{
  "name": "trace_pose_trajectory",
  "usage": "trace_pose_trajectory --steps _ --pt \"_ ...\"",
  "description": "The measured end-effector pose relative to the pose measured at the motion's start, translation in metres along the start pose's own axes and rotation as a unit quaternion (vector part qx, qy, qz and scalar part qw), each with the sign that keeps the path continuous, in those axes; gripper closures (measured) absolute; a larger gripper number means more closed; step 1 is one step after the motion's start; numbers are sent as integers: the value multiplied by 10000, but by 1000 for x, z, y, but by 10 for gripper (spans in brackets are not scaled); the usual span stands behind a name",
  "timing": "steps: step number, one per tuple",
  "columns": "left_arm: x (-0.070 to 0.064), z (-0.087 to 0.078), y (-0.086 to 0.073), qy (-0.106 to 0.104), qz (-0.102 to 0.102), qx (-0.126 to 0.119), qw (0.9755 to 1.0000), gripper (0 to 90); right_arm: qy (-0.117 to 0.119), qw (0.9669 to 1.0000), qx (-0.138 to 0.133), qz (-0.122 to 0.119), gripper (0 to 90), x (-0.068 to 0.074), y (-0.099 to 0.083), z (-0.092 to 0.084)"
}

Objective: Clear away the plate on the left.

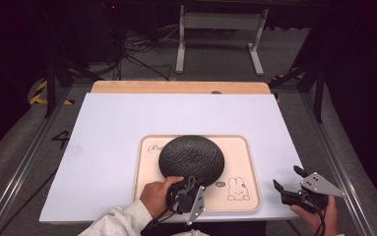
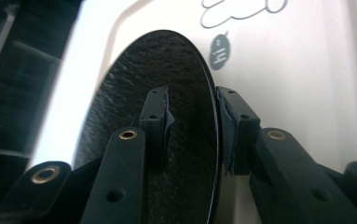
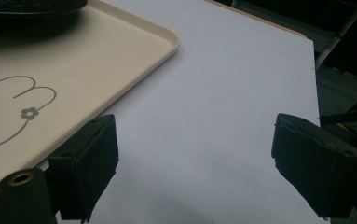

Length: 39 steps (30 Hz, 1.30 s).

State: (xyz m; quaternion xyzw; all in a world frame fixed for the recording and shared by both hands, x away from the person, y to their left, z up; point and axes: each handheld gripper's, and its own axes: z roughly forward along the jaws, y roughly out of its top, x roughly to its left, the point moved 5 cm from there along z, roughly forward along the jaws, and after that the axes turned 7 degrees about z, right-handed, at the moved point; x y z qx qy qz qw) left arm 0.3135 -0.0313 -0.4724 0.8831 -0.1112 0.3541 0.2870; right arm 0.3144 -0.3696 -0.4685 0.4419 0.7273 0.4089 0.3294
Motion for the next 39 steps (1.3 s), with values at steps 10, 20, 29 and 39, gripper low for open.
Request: trace_pose_trajectory --steps 10,20,29,39 --pt "-3 8 -3 -415 -201 63 9989 503 14 10000 12 -9 153 1 0 0" --pt "4 3 -2 -453 -463 -147 9978 385 41 10000 26 -25 153 1 -1 1" --pt "10 -1 -4 -515 -740 -358 9953 257 50 10000 29 -12 151 1 -1 1" --pt "19 -6 -8 -389 -953 -378 9940 158 42 10000 38 -34 151 1 -1 1"
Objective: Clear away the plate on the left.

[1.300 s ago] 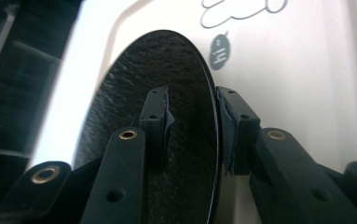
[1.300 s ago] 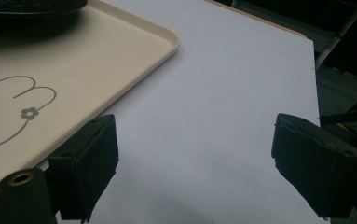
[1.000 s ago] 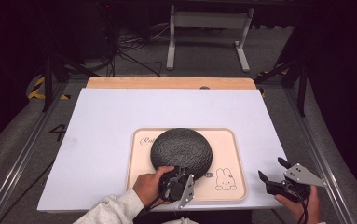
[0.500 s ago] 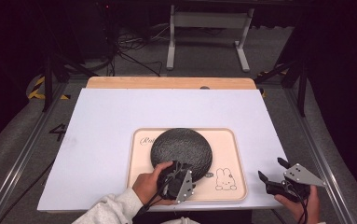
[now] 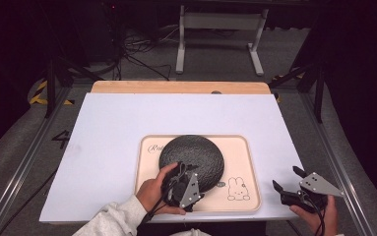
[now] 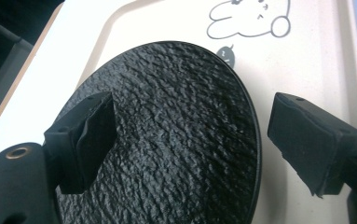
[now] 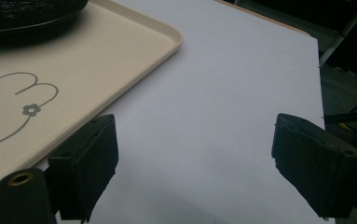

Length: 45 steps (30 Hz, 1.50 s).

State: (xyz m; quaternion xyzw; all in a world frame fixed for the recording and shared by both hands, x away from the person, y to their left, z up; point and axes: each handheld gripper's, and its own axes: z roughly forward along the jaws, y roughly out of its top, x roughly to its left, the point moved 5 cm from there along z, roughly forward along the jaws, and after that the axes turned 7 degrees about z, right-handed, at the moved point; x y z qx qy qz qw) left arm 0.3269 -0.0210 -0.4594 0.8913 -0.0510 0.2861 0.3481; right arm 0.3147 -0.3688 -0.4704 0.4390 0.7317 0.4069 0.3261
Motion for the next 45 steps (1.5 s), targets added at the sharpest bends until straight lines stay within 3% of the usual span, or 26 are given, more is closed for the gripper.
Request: trace_pose_trajectory --steps 8,22,29,45 --pt "6 -2 -6 14 -155 81 9998 113 1 10000 -7 8 151 0 0 0" --pt "23 -4 -21 78 -402 135 9991 115 -1 10000 -15 -1 151 0 0 0" --pt "31 -7 -31 143 -553 276 9980 115 0 10000 -12 7 151 0 0 -1" --pt "45 -23 -54 249 -750 441 9959 115 -21 10000 -13 5 151 0 0 -1"
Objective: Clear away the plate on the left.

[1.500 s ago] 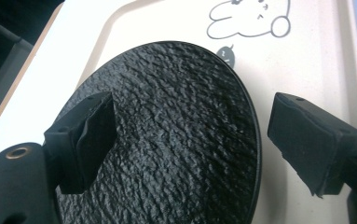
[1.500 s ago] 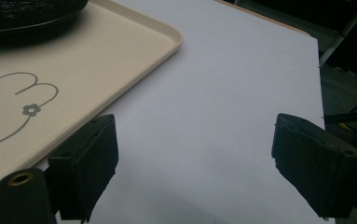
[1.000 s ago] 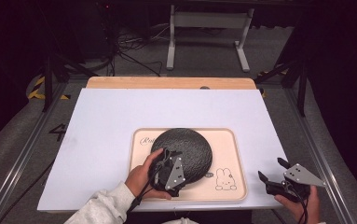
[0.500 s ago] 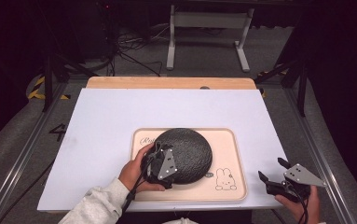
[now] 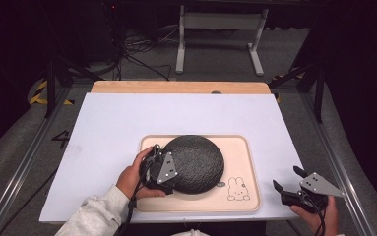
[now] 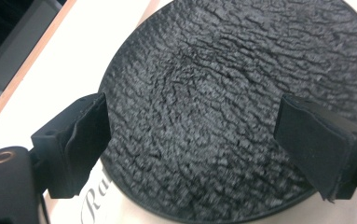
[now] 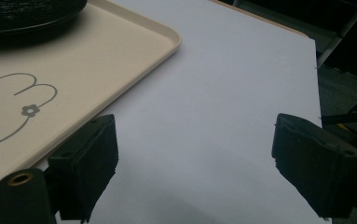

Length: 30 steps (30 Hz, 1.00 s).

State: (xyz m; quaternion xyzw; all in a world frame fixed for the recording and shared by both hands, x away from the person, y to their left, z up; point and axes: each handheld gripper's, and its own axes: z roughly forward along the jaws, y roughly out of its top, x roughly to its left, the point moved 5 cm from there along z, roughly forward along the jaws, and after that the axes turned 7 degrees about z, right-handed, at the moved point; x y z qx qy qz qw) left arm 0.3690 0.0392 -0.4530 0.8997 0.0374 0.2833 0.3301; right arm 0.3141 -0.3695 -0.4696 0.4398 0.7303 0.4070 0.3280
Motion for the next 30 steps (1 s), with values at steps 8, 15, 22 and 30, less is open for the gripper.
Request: trace_pose_trajectory --steps 8,15,22,30 --pt "7 -8 -14 76 -93 98 9999 114 5 10000 3 2 151 0 0 0" --pt "12 -15 -25 142 -170 176 9996 112 -7 10000 2 5 150 0 0 0" --pt "17 -20 -38 164 -238 300 9991 119 -6 10000 0 5 151 0 0 0" --pt "24 -24 -49 222 -337 366 9985 116 -17 10000 3 10 151 0 0 0"
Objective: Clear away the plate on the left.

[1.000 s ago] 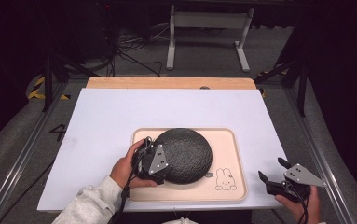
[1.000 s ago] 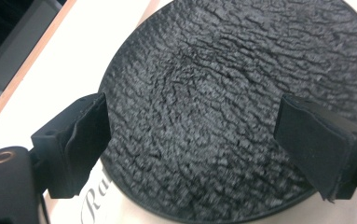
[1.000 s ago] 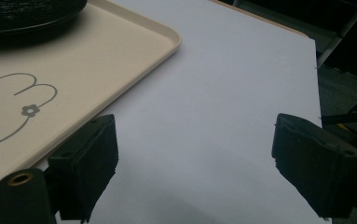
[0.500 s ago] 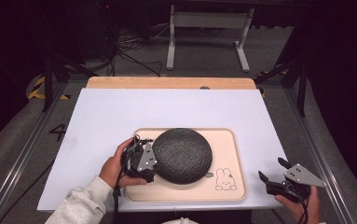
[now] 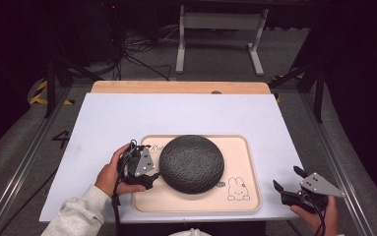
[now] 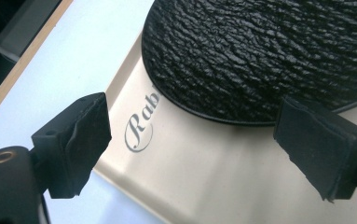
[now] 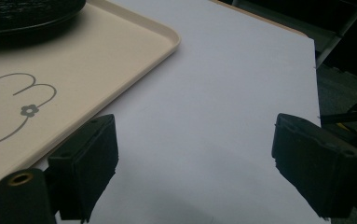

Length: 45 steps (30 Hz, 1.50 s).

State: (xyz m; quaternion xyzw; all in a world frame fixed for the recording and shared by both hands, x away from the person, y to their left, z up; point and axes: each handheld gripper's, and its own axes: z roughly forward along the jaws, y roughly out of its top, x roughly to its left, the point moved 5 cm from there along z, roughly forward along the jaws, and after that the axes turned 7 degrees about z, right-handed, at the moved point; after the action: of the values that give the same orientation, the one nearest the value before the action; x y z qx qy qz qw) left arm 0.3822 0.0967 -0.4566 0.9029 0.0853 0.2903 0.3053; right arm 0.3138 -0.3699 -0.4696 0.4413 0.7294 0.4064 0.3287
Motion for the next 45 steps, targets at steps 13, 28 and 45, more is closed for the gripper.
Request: trace_pose_trajectory --steps 13,28,45 --pt "11 -13 -27 89 -257 135 9995 116 -5 10000 1 3 151 0 0 0" --pt "14 -23 -63 53 -519 400 9978 115 -8 10000 10 -6 151 0 0 0" --pt "12 -38 -98 101 -1062 380 9936 115 -19 10000 -7 -8 151 -1 0 0"
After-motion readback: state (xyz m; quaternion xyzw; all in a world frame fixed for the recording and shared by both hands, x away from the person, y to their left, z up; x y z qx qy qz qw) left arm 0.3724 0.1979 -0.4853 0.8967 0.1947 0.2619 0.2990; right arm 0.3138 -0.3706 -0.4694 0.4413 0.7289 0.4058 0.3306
